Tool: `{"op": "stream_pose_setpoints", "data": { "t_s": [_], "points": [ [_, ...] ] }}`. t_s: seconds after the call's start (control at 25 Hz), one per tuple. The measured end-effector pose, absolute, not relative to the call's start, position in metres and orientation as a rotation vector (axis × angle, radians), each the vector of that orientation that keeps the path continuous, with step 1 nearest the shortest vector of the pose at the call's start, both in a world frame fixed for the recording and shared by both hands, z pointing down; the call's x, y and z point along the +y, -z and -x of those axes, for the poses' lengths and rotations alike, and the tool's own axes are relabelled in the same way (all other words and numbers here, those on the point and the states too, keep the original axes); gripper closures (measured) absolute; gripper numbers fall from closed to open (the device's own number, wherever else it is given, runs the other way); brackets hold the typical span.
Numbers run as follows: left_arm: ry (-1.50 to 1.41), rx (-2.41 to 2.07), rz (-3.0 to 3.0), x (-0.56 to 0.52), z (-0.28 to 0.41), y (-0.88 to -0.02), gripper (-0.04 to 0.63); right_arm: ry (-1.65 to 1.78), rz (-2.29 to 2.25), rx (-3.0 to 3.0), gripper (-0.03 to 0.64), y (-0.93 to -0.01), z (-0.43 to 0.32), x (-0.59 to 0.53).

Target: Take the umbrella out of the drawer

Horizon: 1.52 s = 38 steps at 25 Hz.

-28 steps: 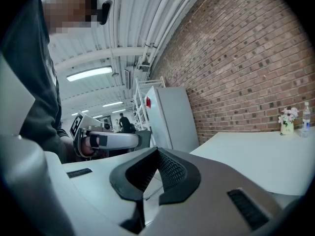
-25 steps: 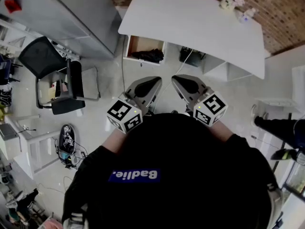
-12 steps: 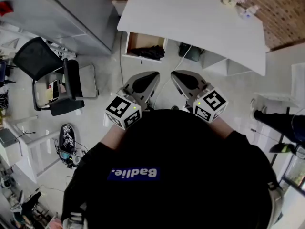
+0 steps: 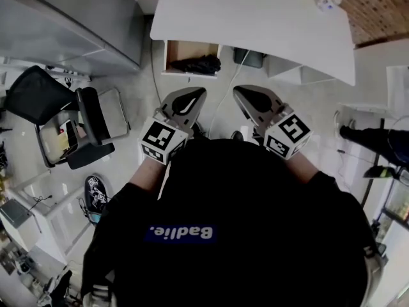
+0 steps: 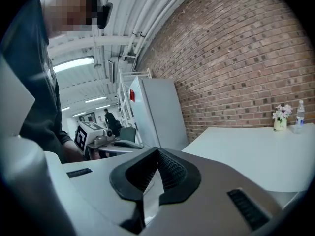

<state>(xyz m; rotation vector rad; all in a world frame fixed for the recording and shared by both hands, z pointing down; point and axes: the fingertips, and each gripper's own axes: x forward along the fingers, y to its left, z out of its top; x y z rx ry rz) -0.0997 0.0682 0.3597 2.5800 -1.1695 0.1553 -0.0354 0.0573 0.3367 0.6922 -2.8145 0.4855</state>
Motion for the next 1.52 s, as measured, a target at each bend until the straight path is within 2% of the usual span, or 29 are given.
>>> {"op": "stream_pose_setpoints", "data": {
  "t_s": [0.4,1.04,1.52],
  "points": [
    [-0.282,-1.087,-2.630,0.027,0.133,-0.394,0.595,-0.504,-0.802,-2.770,0.591,-0.342,0.061,0.039],
    [-0.699,-1.065,-2.550,-0.029,0.112,-0.517,0.594,-0.616,-0.817,-2.765,0.591,-0.368,0.019,-0.012],
    [-0.984,-0.961,-2.456,-0.070,0.108,-0.630,0.524,-0.724,-0.839,-2.668,0.591,-0.405,-0.021,-0.033]
  ]
}}
